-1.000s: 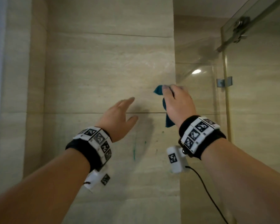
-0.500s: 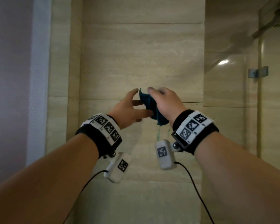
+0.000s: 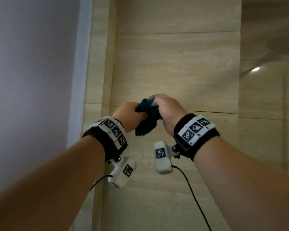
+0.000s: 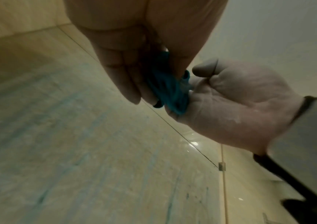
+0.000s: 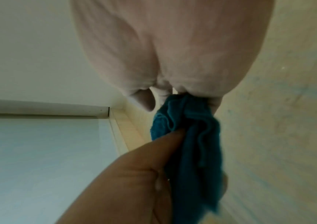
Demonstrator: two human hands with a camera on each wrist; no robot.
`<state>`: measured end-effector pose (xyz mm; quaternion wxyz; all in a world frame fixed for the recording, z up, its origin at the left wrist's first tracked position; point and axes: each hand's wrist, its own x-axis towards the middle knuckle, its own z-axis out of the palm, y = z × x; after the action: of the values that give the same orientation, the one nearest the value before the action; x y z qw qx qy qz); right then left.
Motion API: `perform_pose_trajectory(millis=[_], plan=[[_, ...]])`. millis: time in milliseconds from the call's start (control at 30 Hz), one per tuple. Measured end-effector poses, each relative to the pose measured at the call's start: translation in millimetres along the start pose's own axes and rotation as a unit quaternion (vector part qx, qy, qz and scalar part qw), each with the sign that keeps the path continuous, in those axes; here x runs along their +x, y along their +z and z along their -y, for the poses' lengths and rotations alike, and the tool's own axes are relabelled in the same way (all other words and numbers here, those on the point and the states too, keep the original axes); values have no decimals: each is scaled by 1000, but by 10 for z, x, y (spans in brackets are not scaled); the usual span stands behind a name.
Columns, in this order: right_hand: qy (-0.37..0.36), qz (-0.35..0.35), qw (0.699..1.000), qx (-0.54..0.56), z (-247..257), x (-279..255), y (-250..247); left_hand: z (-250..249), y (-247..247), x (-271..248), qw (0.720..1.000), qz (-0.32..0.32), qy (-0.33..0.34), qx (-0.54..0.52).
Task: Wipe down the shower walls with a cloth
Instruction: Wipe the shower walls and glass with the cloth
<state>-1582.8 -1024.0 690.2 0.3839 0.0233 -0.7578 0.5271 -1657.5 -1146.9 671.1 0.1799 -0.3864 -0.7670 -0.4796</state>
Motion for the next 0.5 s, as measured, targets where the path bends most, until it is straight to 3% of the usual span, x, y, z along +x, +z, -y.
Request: perform_pose_trajectory(millis=[100, 167, 267, 333, 433, 500], plan=[[-75, -60, 985, -141, 19, 64, 71, 106, -156, 73, 998, -57, -29, 4], [-113, -54, 978, -164, 3, 84, 141, 176, -225, 128, 995, -61, -49, -57], [-147, -7, 966, -214, -68, 120, 288, 219, -282, 160, 978, -45, -65, -191], [-167, -4, 959, -231, -131, 156, 368, 188, -322, 133, 951, -18, -84, -296], [-192, -42, 949, -245, -184, 212, 412, 176, -403, 94, 920, 13, -110, -376], [-216, -81, 933, -276, -204, 259, 418, 185, -459, 96, 915, 27, -121, -385]])
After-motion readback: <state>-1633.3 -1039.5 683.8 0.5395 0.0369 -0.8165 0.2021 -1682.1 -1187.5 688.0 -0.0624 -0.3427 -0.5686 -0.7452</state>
